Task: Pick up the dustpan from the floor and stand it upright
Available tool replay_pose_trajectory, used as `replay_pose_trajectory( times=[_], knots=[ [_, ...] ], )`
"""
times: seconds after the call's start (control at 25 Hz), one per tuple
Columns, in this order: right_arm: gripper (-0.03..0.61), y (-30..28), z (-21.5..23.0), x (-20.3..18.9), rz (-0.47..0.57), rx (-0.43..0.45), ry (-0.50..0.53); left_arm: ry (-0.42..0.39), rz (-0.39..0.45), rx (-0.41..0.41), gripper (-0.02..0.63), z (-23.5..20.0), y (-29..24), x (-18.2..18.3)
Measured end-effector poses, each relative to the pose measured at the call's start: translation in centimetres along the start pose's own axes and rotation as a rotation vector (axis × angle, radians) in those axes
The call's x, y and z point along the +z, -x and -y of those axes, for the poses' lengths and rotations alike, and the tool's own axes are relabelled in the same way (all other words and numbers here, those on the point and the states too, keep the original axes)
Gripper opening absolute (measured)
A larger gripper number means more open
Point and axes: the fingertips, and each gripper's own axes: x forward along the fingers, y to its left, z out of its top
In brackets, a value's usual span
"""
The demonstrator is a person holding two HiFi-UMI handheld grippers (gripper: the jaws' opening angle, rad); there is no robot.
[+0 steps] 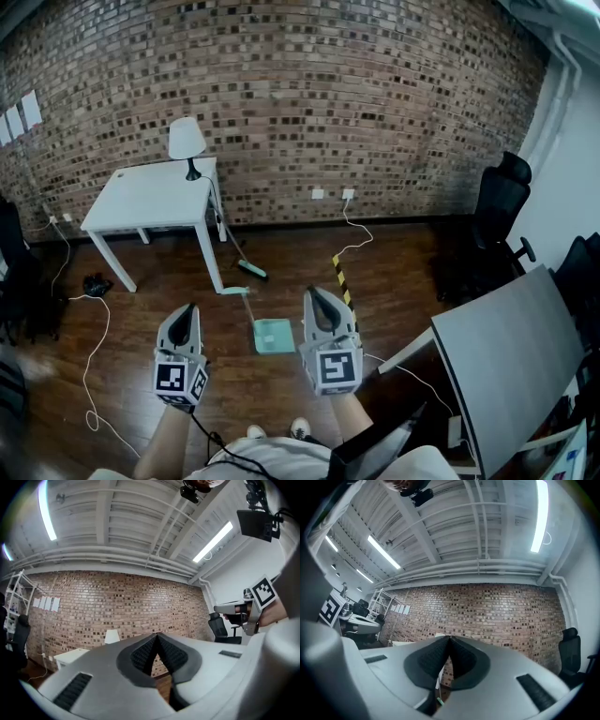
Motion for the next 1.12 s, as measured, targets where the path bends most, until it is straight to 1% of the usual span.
replay_pose_trajectory(
  times=[0.12, 0.24, 0.36, 0.48, 0.64, 0.76, 0.96, 1.12],
  knots=[
    [-0.017, 0.2, -1.0, -0.2, -0.033, -0.008, -0.005, -0.021, -0.009, -0.023, -0.005, -0.5, 0.6, -0.5],
    [-0.017, 1.5, -1.6, -1.7, -0.08, -0.037, -0.013, -0.01, -0.065, -0.059, -0.005, -0.5, 1.9, -2.3],
    [-0.017, 3.0, -1.5, -2.3, -0.083, -0.069, -0.014, -0.019, -0.099, -0.076, -0.005, -0.5, 3.2, -3.9],
    [-0.017, 5.5, -1.6, -2.4, -0.102, -0.086, -0.039, 0.003, -0.111, -0.082, -0.005, 0.6, 5.0, -4.2],
    [-0.017, 9.2, -1.9, -2.2, -0.111, -0.123, -0.089, 0.013, -0.116, -0.088, -0.005, 2.5, 8.4, -3.7],
    [-0.017, 13.1, -2.2, -1.4, -0.1, -0.119, -0.101, 0.026, -0.116, -0.077, -0.005, 5.0, 11.7, -3.4],
    [-0.017, 21.4, -1.4, -1.2, -0.095, -0.115, -0.124, 0.004, -0.1, -0.049, -0.005, 10.7, 18.1, -2.9],
    [-0.017, 29.1, -1.3, 0.0, -0.093, -0.094, -0.099, 0.016, -0.112, -0.026, -0.005, 15.3, 24.2, -2.1]
  ],
)
